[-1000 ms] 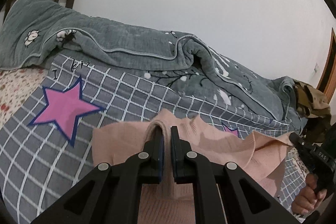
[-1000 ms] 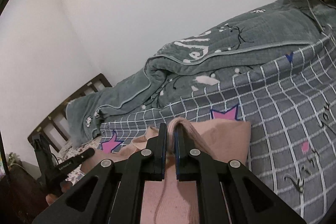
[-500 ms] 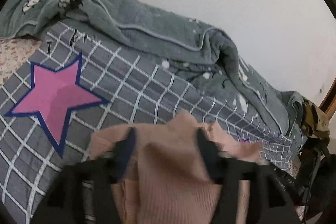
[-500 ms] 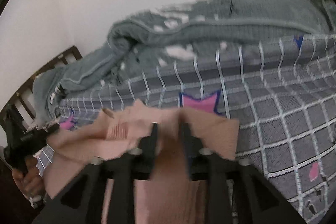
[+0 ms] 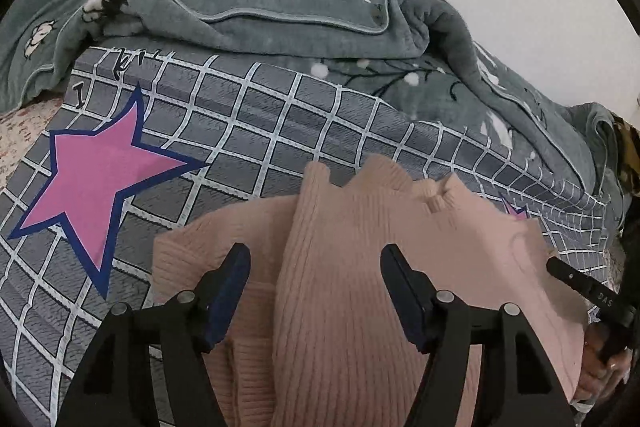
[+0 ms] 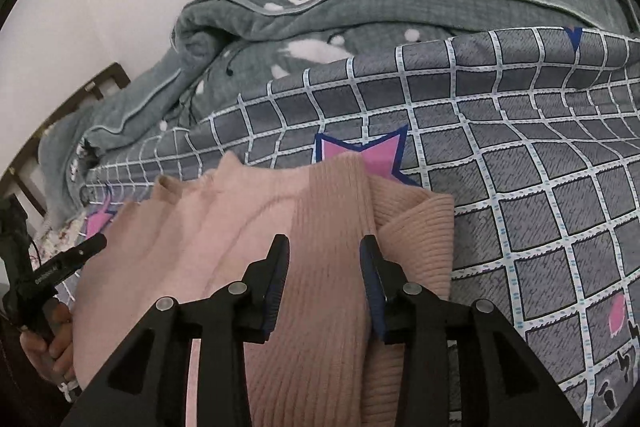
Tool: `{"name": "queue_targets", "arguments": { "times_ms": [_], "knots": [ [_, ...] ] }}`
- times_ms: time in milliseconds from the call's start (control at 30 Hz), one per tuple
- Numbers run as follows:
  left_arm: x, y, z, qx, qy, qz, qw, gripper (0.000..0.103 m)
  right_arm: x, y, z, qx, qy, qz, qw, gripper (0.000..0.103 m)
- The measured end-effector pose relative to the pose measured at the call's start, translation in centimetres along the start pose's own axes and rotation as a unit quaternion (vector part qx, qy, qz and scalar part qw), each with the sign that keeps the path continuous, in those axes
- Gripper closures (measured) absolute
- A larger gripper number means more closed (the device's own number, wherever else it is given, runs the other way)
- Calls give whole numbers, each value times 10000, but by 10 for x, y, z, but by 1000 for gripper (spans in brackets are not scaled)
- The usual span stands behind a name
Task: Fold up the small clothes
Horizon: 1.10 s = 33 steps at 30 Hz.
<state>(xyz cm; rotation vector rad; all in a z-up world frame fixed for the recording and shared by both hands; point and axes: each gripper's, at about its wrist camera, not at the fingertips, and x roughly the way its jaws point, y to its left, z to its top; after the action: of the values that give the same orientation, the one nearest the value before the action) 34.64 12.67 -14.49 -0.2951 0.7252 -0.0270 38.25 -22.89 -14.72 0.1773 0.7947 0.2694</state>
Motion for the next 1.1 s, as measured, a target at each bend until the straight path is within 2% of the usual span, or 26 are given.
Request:
{"name": "queue_targets", "arguments": {
  "times_ms": [200,233,333,433,567,800,967,1100],
  "knots": [
    [-8,2,-5,28,-98,-1,9999,37,-5,-3,0,65,-93,-144,9998,66],
    [-10,2,-5,42,-122,-12,9999,37,-8,-3,0,73,-113,-181,9997,63],
    [-24,2,-10,103,-268,-73,9996,35,-21,-3,1,31,-217,-370,9991,61],
    [-37,0,-16,262,-402,-40,9988,35,-44,-1,-1,-58,-424,-641,9970,52],
    [-53,4,-23,335,-538,51,9980,34,-71,2,-20,-267,-374,-634,9969,50],
    [-69,19,-36,-276,-397,-193,9986,34,-92,2,-67,-179,-109,-400,9990,49],
    [-80,17,-48,-358,-401,-111,9985,34,-87,-7,-85,278,263,-158,9991,49],
    [-97,19,-64,-402,-455,-105,9981,34,-90,-6,-88,425,251,-149,9987,49]
  ]
}}
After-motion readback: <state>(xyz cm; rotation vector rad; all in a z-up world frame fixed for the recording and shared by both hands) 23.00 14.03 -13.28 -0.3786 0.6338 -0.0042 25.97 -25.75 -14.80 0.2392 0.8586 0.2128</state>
